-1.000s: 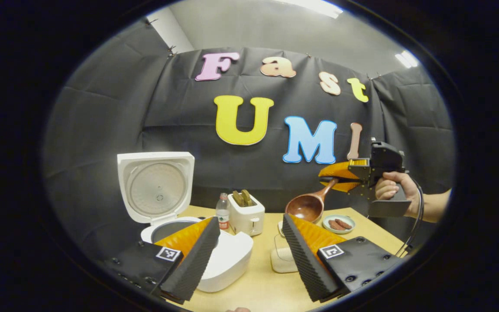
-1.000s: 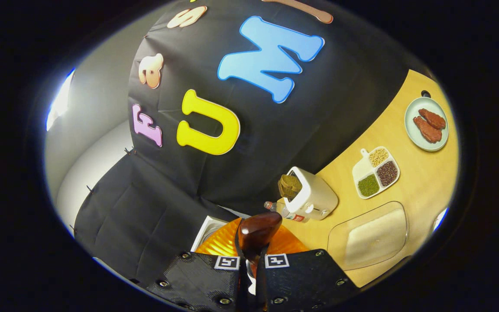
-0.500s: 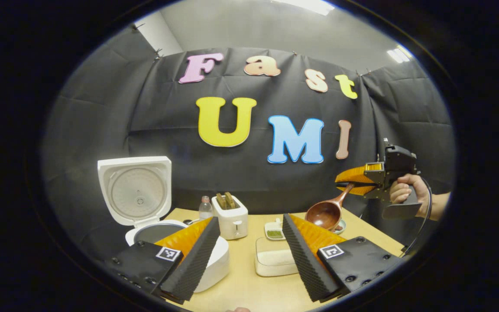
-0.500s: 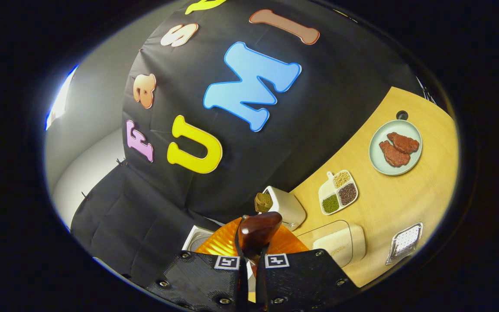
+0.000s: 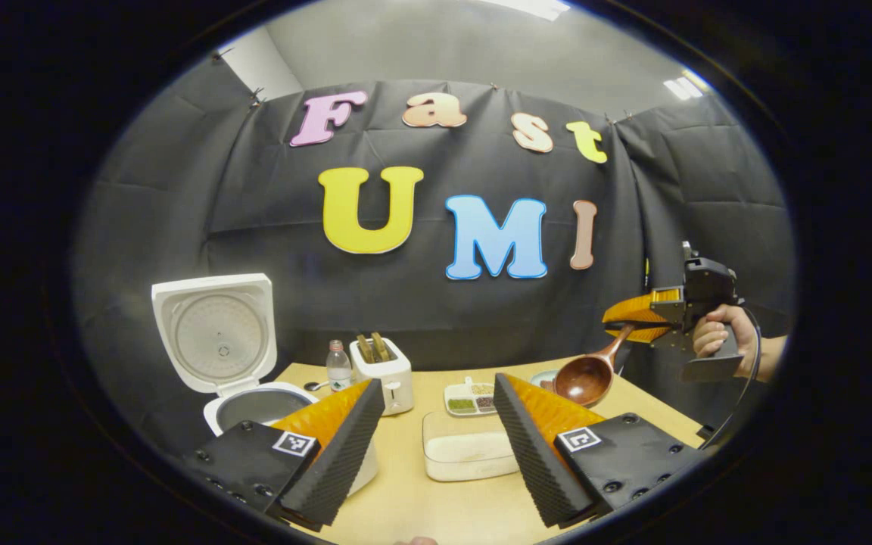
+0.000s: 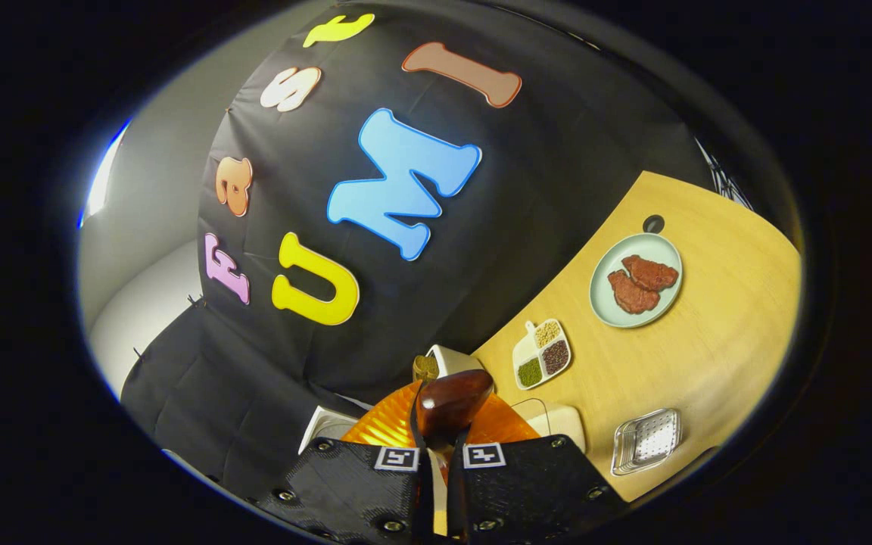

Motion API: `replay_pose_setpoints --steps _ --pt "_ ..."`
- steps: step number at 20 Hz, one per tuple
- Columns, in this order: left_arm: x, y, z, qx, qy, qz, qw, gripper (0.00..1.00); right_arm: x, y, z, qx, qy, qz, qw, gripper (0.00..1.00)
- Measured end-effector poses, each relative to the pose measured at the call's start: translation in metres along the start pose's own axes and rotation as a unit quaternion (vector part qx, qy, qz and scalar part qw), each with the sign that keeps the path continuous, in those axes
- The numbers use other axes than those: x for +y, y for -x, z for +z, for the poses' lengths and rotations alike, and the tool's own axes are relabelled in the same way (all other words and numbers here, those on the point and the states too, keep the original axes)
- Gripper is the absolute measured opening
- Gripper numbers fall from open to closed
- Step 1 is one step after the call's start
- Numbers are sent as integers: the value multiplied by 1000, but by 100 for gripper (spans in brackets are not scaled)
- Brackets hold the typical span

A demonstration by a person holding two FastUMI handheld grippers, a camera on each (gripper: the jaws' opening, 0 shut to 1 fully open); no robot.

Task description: Close the left gripper, press the button to open the rice cooker; take a wooden spoon from the chopstick holder with the right hand, scoop a spoonful of rice and pour it into the rice cooker, then put the wooden spoon back into the chopstick holder.

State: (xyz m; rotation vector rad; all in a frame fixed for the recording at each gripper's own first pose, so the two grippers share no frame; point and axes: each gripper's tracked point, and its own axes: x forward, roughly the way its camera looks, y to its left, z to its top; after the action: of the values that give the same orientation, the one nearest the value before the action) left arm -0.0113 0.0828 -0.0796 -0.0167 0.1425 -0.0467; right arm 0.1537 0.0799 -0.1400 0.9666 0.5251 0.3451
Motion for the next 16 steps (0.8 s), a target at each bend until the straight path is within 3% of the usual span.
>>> replay_pose_setpoints --steps 6,10,16 --pt "-15 -3 3 -1 -7 -7 1000 100 -40 17 12 -24 74 -66 995 7" --pt "-13 1 1 2 -4 -2 1000 100 -72 18 4 -26 146 -124 981 7" --pt "-5 7 -2 10 -8 11 1000 100 -106 8 -18 -9 223 -175 959 7"
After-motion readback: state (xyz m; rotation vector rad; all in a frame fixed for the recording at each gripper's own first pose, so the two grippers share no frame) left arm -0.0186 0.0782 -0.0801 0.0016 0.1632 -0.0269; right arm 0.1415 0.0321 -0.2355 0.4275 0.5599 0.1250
